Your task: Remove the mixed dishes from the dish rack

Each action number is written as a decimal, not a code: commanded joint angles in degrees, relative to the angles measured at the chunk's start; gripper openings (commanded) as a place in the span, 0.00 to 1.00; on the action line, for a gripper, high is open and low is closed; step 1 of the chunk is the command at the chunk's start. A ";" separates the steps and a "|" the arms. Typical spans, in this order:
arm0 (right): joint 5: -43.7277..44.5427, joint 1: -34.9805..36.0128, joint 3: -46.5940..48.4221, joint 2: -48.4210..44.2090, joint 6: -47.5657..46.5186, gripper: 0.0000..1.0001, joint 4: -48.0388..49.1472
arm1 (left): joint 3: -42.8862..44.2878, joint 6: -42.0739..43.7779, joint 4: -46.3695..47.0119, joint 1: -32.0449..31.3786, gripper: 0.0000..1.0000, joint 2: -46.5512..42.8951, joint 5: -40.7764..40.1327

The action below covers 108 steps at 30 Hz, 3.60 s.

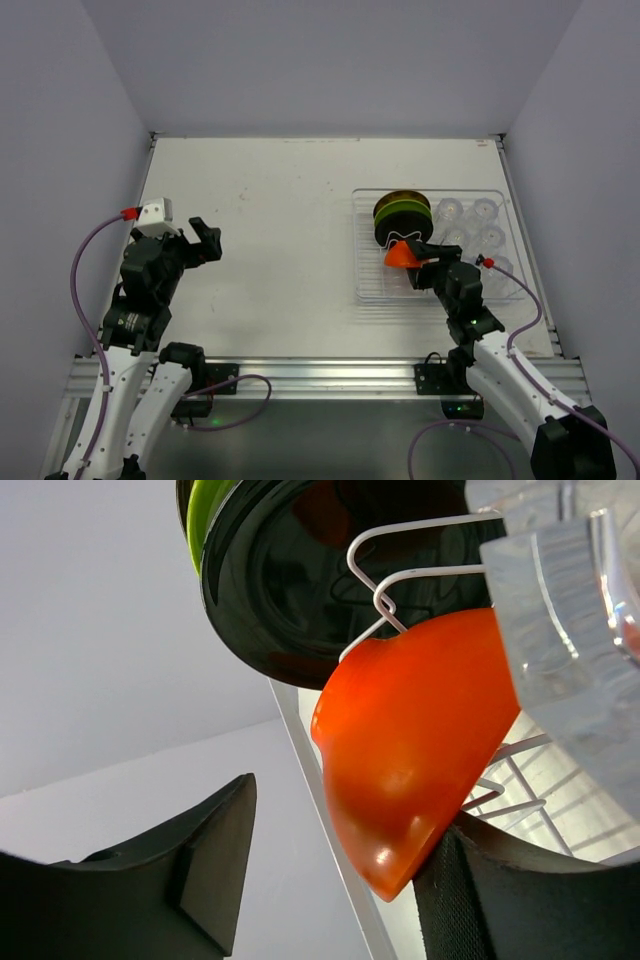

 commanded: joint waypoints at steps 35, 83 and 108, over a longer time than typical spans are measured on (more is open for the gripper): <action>2.64 -0.27 -6.24 -4.36 0.52 0.41 6.68 | -0.18 0.59 1.75 -0.76 1.00 -0.49 -0.51; -4.83 -0.27 -2.99 -5.94 -2.73 0.00 14.86 | -0.01 0.06 1.14 -0.94 1.00 -2.07 -2.70; -15.73 -0.36 4.29 -6.29 -29.51 0.00 20.31 | 0.69 -0.38 0.52 -1.03 1.00 -2.42 -5.16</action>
